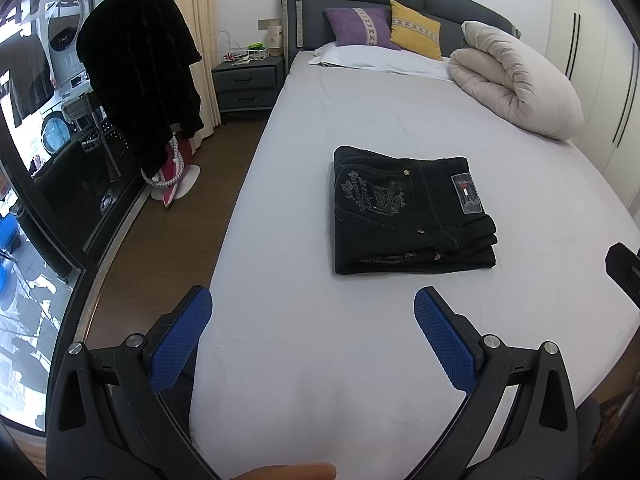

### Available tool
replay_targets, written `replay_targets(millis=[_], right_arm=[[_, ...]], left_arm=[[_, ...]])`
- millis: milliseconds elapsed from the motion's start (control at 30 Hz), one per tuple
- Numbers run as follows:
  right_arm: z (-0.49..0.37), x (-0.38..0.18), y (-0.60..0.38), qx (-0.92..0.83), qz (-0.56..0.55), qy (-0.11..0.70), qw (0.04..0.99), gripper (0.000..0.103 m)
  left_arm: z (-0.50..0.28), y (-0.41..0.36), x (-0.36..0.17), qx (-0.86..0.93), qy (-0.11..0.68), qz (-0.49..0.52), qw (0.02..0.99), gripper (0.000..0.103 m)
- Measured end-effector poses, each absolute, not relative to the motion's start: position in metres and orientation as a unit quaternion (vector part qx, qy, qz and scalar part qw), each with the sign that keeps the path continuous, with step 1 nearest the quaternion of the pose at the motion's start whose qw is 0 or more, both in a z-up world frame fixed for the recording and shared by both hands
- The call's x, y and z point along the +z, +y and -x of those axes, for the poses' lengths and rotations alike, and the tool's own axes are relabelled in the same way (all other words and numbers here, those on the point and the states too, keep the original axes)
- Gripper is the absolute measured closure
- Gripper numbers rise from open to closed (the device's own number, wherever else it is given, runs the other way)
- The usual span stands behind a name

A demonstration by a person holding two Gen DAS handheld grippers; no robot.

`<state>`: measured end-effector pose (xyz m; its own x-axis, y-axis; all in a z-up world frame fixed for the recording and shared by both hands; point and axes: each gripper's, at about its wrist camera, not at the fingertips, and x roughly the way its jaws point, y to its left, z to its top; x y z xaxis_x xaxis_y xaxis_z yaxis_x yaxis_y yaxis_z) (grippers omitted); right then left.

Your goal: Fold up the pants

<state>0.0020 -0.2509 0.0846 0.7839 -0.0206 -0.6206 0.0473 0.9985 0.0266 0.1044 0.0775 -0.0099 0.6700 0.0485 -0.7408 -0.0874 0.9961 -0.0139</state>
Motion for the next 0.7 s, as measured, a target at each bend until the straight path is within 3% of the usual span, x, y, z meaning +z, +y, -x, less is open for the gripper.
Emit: replay_targets(millis=[700], right_arm=[[-0.0022, 0.0861, -0.2521, -0.017, -0.021, 0.330, 0.944, 0.000]], left_arm=[[-0.1050, 0.0757, -0.0120, 0.038, 0.405, 0.024, 0.913, 0.000]])
